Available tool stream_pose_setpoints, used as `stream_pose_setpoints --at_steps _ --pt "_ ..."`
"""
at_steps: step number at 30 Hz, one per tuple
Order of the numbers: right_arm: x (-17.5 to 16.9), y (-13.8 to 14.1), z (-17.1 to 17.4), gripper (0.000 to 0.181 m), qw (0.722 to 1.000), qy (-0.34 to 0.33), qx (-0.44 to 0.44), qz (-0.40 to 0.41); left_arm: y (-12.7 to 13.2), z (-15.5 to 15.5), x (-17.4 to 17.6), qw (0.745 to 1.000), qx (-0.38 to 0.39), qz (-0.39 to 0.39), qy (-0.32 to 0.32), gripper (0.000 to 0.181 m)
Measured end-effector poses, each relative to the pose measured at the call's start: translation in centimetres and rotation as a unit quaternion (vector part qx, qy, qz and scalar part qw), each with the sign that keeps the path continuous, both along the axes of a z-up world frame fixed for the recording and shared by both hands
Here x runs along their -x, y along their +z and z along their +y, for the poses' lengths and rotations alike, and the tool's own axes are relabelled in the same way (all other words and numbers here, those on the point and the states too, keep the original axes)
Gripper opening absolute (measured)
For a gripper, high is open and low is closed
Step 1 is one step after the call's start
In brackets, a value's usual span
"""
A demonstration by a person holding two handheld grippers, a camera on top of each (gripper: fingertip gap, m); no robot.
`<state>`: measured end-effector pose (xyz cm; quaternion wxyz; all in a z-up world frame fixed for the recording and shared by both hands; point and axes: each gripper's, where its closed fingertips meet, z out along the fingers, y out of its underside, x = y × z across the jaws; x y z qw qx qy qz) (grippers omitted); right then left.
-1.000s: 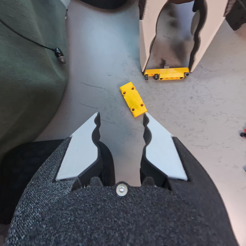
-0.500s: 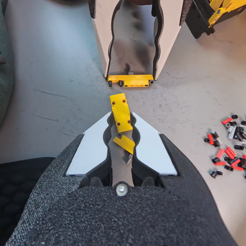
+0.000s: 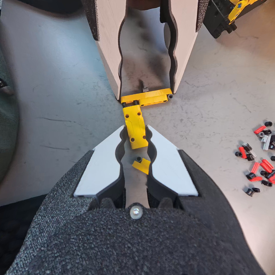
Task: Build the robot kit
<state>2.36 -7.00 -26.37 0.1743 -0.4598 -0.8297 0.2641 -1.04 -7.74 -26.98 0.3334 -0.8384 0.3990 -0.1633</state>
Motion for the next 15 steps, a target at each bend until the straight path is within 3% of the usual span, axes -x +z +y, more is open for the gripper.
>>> stream_pose_setpoints --at_steps 15 --pt "0.47 -0.01 -0.66 0.022 0.999 0.026 -0.033 0.02 0.02 0.09 -0.11 1.0 -0.005 -0.013 0.006 0.072"
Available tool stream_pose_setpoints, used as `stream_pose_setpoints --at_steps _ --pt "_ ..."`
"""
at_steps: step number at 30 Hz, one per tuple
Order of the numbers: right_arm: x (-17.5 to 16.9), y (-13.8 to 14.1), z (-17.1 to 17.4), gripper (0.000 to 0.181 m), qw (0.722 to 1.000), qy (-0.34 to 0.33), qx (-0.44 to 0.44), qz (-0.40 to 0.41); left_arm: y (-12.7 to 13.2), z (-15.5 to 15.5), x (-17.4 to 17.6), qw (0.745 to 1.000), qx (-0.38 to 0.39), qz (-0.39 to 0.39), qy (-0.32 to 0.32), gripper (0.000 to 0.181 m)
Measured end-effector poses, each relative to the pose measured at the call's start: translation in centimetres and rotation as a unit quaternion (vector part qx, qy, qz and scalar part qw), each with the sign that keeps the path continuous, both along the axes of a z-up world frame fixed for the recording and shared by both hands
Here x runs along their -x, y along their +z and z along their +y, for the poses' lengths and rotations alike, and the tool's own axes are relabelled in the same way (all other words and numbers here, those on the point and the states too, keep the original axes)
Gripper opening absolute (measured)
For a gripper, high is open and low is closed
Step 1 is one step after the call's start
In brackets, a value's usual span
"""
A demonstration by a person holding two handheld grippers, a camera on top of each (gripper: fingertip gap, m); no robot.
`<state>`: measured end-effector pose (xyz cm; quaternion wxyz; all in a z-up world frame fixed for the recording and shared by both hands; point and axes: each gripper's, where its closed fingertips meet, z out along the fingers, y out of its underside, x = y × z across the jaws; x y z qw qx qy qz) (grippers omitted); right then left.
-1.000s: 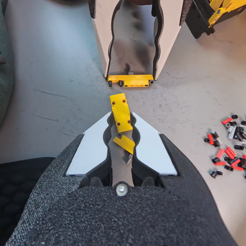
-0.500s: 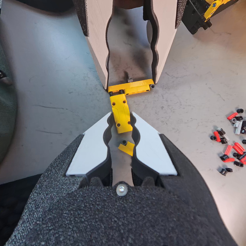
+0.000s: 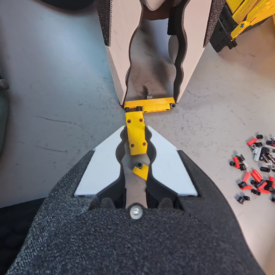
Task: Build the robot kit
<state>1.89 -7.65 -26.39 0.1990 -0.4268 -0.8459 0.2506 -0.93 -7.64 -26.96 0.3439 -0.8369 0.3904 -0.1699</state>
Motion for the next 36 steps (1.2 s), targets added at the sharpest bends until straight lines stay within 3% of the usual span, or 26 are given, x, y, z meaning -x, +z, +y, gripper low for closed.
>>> stream_pose_setpoints --at_steps 25,27,36 --pt "0.2 1.1 -0.4 0.022 0.999 0.03 0.005 0.027 0.0 0.0 -0.1 1.0 0.007 0.001 0.008 0.072" --pt "0.2 1.4 -1.0 0.0 0.999 0.043 0.009 0.025 0.0 0.1 0.0 1.0 0.005 -0.001 0.014 0.072" --pt "-0.1 1.6 -1.3 0.005 0.998 0.057 0.018 0.009 0.0 0.2 -0.1 1.0 -0.004 -0.004 0.015 0.072"
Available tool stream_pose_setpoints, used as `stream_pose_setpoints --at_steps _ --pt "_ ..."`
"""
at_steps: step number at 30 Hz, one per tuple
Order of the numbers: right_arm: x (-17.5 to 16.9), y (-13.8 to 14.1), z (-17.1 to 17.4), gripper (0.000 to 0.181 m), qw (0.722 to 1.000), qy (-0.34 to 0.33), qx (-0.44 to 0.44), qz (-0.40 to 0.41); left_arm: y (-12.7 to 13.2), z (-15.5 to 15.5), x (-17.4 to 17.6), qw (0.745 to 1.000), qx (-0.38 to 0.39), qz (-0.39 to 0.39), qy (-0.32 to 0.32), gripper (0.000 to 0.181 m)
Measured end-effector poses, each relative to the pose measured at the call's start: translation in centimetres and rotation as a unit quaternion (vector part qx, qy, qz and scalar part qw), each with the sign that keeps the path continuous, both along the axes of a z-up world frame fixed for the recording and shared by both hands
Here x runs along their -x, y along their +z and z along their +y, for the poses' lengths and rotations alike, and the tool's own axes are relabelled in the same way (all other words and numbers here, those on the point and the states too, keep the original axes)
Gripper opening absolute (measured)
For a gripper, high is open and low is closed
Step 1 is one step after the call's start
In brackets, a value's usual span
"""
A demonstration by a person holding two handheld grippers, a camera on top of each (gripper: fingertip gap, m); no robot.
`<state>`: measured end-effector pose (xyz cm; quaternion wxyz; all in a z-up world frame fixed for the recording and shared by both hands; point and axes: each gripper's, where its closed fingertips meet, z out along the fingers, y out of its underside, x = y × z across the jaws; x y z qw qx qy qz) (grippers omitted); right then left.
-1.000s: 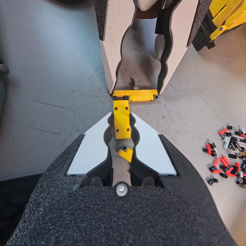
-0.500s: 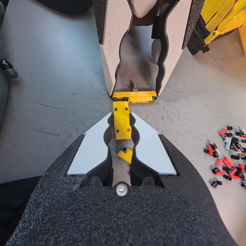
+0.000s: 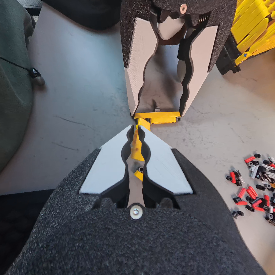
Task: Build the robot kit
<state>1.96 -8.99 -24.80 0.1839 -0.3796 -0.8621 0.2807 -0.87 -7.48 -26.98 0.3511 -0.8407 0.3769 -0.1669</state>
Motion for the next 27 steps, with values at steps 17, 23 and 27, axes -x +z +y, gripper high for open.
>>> stream_pose_setpoints --at_steps 17,23,27 --pt "0.0 -2.1 3.0 0.049 0.98 0.146 -0.071 -0.113 0.0 -0.1 0.0 1.0 -0.005 -0.001 -0.009 0.073" --pt "0.4 -2.0 2.8 0.027 0.986 0.118 -0.034 -0.114 0.0 0.0 0.1 1.0 -0.003 -0.003 0.003 0.073" --pt "0.0 -2.0 2.1 0.023 0.992 0.06 -0.038 -0.101 0.0 0.1 0.0 1.0 0.0 0.002 0.011 0.073"
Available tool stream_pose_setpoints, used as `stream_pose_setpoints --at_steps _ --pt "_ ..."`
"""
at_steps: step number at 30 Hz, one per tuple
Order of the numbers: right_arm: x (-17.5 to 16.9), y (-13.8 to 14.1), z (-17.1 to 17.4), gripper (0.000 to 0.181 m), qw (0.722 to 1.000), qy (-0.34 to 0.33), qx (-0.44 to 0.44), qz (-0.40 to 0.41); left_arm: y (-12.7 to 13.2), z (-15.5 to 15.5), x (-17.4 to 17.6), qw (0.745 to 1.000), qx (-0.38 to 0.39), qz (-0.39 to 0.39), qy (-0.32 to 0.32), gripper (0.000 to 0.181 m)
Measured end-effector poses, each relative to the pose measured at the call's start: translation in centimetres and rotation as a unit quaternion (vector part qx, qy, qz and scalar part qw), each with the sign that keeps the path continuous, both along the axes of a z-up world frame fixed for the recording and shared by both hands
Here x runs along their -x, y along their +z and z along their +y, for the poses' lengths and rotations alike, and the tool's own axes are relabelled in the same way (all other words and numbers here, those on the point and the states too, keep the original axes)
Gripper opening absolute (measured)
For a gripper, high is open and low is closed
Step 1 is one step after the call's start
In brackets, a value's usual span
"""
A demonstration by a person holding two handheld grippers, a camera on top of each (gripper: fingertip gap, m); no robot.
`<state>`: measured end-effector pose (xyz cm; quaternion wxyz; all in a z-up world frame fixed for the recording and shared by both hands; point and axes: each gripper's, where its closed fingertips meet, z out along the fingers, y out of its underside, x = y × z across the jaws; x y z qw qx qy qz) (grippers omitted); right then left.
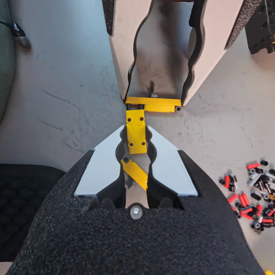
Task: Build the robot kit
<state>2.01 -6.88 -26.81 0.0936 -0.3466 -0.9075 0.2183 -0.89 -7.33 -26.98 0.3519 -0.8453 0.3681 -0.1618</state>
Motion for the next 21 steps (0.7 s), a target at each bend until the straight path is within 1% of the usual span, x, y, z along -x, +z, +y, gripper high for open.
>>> stream_pose_setpoints --at_steps 2,3,6,13,17,21 --pt "-0.07 0.02 -0.17 0.023 1.0 -0.026 0.001 0.006 0.0 0.0 -0.02 1.0 0.003 0.001 0.003 0.072" --pt "-0.11 0.04 -0.26 0.023 1.0 -0.029 0.0 0.013 0.01 -0.01 -0.04 1.0 0.004 0.002 0.004 0.072" --pt "-0.1 0.16 -0.36 0.022 0.999 -0.021 -0.008 0.029 0.0 -0.04 -0.04 1.0 0.005 0.001 0.003 0.072" --pt "0.15 0.75 -0.38 0.023 0.999 -0.005 -0.017 0.034 0.01 -0.06 -0.03 1.0 0.006 0.001 0.005 0.072" --pt "0.14 0.6 -0.46 0.023 0.999 -0.021 0.01 0.024 0.02 -0.05 -0.03 1.0 0.006 0.002 0.005 0.072" --pt "0.11 0.59 -0.48 0.023 0.998 -0.037 0.044 0.031 0.02 -0.03 -0.03 1.0 0.007 0.003 0.008 0.072"
